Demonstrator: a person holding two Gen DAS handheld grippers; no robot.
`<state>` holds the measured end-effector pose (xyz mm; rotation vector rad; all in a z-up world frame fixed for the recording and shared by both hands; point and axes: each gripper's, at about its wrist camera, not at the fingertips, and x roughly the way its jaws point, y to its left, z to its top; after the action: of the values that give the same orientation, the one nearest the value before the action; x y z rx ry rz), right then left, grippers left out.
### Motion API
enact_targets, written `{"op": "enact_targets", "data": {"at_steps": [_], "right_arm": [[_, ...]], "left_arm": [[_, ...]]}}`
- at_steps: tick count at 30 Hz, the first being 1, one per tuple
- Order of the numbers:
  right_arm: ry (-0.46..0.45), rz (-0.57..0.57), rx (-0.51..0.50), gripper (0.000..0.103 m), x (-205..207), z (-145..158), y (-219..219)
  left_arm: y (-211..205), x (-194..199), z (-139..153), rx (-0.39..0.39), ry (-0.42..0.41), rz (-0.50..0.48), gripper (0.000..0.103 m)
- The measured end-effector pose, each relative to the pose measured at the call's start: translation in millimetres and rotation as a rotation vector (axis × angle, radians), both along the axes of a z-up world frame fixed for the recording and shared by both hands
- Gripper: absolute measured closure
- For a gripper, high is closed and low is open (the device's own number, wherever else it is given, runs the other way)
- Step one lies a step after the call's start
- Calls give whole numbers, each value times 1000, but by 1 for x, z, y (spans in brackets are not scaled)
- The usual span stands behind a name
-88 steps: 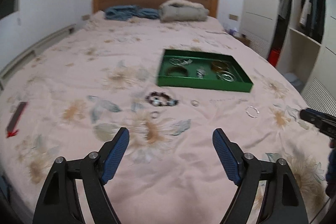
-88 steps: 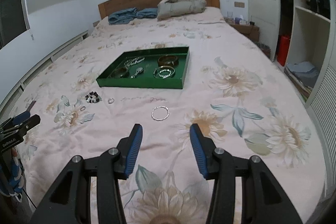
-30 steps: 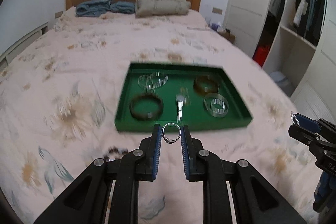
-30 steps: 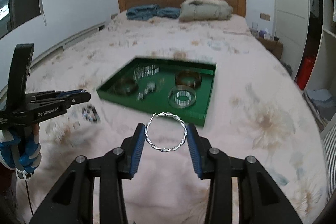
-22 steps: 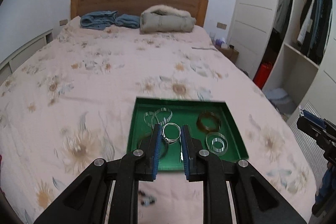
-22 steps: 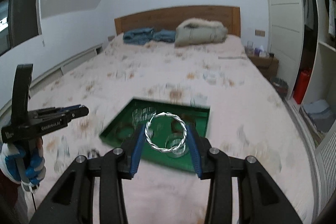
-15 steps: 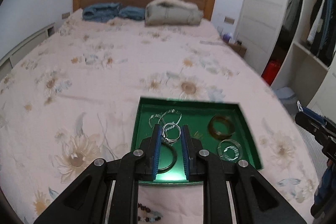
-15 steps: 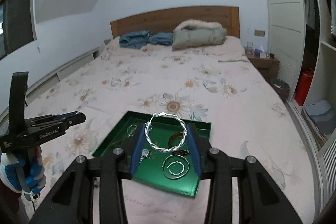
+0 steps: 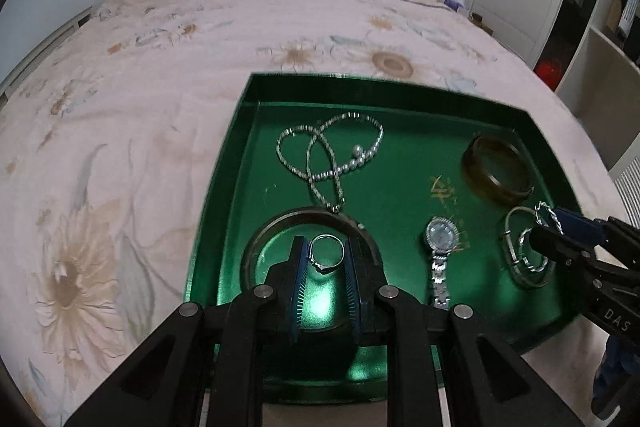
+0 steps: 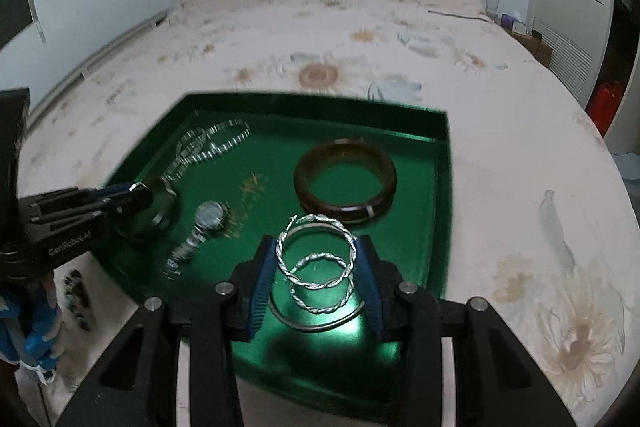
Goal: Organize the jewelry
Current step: 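Carry the ring and hoop into the green tray and open both tools, then lift both open tools out of the tray and back away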
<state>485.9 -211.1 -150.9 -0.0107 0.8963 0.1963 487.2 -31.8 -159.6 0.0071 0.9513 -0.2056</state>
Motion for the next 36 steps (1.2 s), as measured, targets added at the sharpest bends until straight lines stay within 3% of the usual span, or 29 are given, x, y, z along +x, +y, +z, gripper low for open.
{"op": "enact_targets", "data": {"at_steps": [10,19,20,22,25,28,36], "right_arm": [[8,-45,-81,65,13,-13,2],[30,-57,-91,64,25,-16,2],[31,-57,-91,64,25,-16,2],[35,-59,-84,63,24,-15,1],[24,-60,-68,61,20,-11,0],[2,-54,-54,59,11,-1,-3],[-73,-37,-38,55,-26,40,-3]], "left_arm": [[-5,4,-6,23,-25,-8,85],[-3,6,-6,18,-28,-5,83],[-4,6,-5,22,-29,-5,81],[-5,4,-4,28,-34,-1,64],[-4,-5,5,37,-67,8,51],[-2,-16,19,36,-100,10,44],[4,-62,71,59,-212,20,36]]}}
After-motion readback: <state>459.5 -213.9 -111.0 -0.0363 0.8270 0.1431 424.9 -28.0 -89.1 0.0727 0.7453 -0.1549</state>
